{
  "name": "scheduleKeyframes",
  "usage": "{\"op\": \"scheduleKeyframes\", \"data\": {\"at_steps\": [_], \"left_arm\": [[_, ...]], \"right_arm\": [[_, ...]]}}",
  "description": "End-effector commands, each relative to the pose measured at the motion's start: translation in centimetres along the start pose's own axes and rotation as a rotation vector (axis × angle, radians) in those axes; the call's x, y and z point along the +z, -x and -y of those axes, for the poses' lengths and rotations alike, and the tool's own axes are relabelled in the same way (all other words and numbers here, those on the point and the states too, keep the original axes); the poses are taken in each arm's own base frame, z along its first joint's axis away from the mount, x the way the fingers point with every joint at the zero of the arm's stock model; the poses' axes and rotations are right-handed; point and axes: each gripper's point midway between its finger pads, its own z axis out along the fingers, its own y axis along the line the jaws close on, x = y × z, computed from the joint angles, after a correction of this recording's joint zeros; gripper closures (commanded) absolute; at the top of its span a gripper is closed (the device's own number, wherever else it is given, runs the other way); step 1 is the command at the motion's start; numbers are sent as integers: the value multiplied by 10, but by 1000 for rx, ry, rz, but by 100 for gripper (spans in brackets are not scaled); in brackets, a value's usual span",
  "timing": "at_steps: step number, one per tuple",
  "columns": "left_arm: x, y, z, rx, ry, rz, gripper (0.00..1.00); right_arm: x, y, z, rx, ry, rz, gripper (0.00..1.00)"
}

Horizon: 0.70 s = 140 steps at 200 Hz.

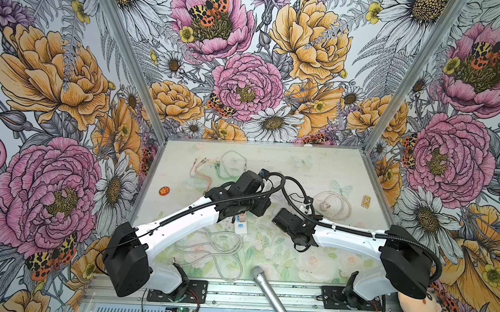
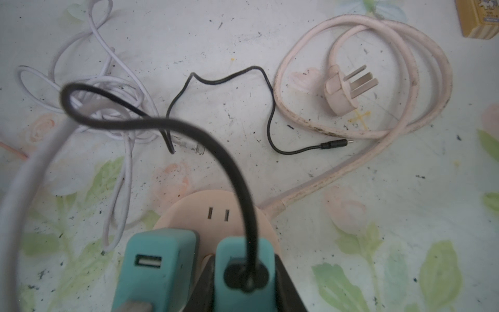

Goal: Insert the plug

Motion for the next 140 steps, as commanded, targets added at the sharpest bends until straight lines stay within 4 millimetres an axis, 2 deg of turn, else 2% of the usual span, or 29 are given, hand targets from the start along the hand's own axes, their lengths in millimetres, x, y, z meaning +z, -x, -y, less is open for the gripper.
{"op": "scheduleKeyframes", "data": {"at_steps": [1,39,83,140], "left_arm": [[-8,-1,-11,-40,66,10,47],[-11,-2,-20,-93,94,17,46],[-13,1,-20,-83,93,27,46],[-13,-3,-16,-99,84,22,46]], "right_arm": [[24,-84,35,-151,-104,-315,100],[25,-87,28,-227,-89,-343,100],[20,-93,33,-259,-72,-338,100],[26,-110,39,-247,-61,-383,100]]}}
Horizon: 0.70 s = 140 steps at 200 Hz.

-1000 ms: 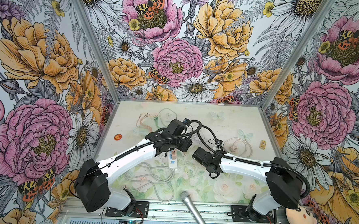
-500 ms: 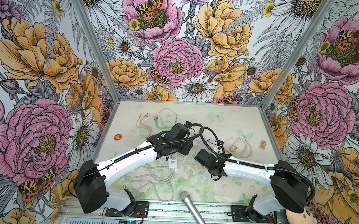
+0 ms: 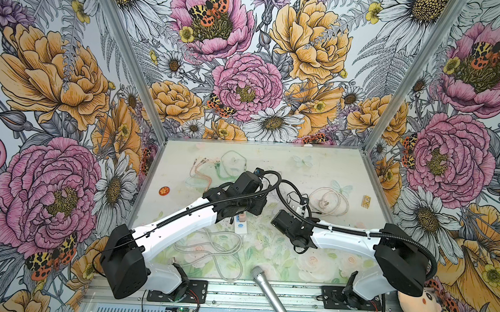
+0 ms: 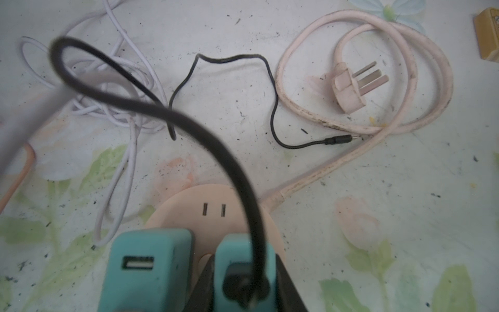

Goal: Insert the plug
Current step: 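Press the teal charger down into the pink socket with the right gripper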

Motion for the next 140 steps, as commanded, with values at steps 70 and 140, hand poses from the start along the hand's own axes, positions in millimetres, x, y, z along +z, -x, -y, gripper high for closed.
{"op": "scheduleKeyframes", "data": {"at_steps": [70,140], "left_arm": [[-5,-5,-2,-41,6,5,46],[4,-15,-8,-44,37,-24,46]], "right_arm": [[14,-109,41,-145,-72,-413,100],[17,-117,40,-144,-57,-441,100]]}}
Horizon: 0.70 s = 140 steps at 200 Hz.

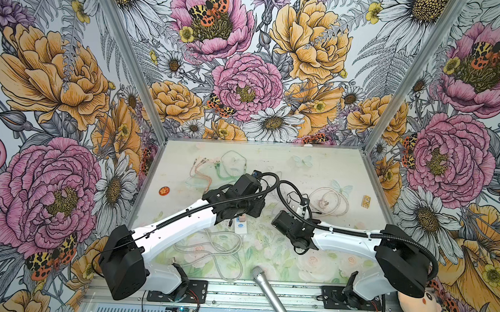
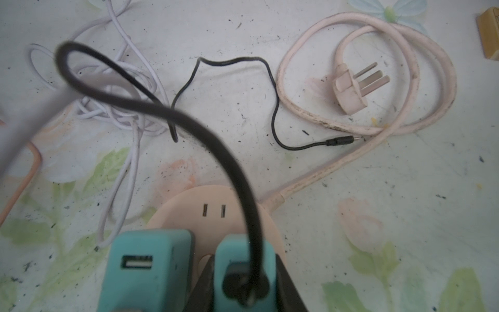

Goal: Insert the plug
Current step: 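Press the teal charger down into the pink socket with the right gripper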

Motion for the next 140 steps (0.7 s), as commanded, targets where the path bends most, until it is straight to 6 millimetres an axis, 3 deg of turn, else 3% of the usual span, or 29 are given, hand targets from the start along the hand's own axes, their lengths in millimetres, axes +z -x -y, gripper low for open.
{"op": "scheduleKeyframes", "data": {"at_steps": [1,34,78,140], "left_arm": [[2,-2,-5,-8,26,2,46],[5,1,-8,-17,34,2,46],[5,21,-11,-30,37,33,45],[16,43,-8,-40,23,47,45]], "right_arm": [[14,-116,42,-152,-70,-455,100],[18,-117,43,-143,-74,-466,100],[23,-118,40,-153,-52,-484,100],[33,-106,60,-112,-93,-496,100]]}}
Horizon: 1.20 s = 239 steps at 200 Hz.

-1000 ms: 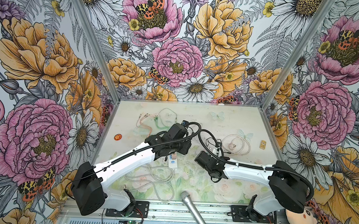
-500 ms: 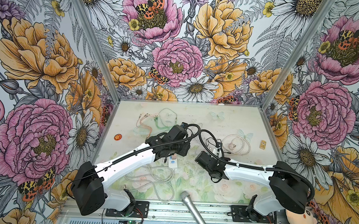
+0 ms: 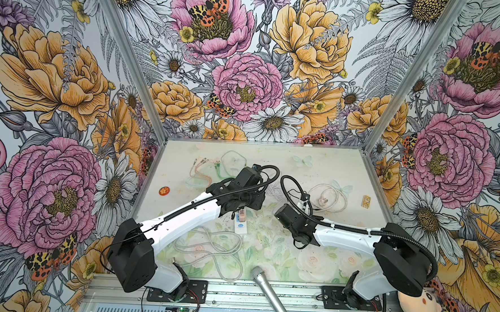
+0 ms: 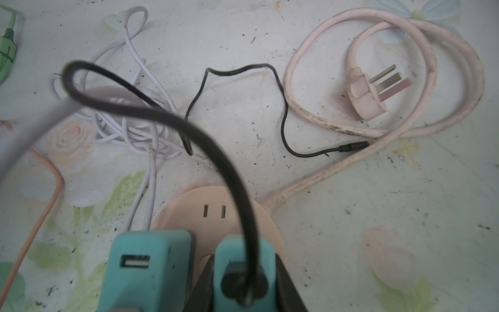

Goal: Insert the plug
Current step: 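Press the teal charger down into the pink socket with the right gripper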

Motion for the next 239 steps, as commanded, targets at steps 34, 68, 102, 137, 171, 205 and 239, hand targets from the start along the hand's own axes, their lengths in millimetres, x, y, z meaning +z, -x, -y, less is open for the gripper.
{"op": "scheduleKeyframes", "data": {"at_steps": [34,68,102,137,171,205,239], "left_arm": [[12,19,3,-7,-8,18,45],[21,18,3,-11,-14,3,45],[26,16,2,-13,-17,-6,45],[28,19,4,3,-27,4,45],[29,21,2,13,-28,5,45],[27,20,2,15,-29,6,45],[26,20,2,16,-30,8,45]], "right_arm": [[8,-128,87,-163,-203,-516,100],[5,-129,89,-152,-198,-519,100],[7,-131,88,-156,-204,-531,100],[6,-130,89,-148,-201,-526,100],[6,-132,88,-144,-201,-531,98],[3,-131,89,-124,-196,-518,89],[2,-126,85,-114,-179,-503,83]]}}
